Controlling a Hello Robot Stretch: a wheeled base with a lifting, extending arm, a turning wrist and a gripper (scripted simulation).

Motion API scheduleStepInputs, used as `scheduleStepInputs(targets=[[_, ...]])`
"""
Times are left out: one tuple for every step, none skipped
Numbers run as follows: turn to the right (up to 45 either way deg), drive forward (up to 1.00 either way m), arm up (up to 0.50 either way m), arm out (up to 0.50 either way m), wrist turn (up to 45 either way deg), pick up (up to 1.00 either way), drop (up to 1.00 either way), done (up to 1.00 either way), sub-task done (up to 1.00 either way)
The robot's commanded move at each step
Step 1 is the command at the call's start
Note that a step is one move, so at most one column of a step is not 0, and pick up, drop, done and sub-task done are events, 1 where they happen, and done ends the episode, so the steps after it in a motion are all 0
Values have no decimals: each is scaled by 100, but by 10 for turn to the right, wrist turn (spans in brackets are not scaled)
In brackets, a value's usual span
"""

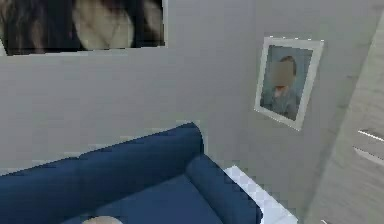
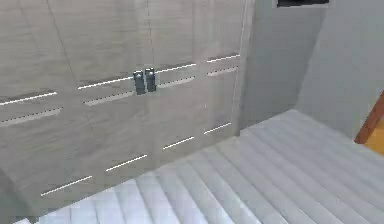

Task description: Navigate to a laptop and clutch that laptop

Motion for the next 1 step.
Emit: scheduleStepInputs(targets=[[450,0,0,0,0,0,0,0,0]])
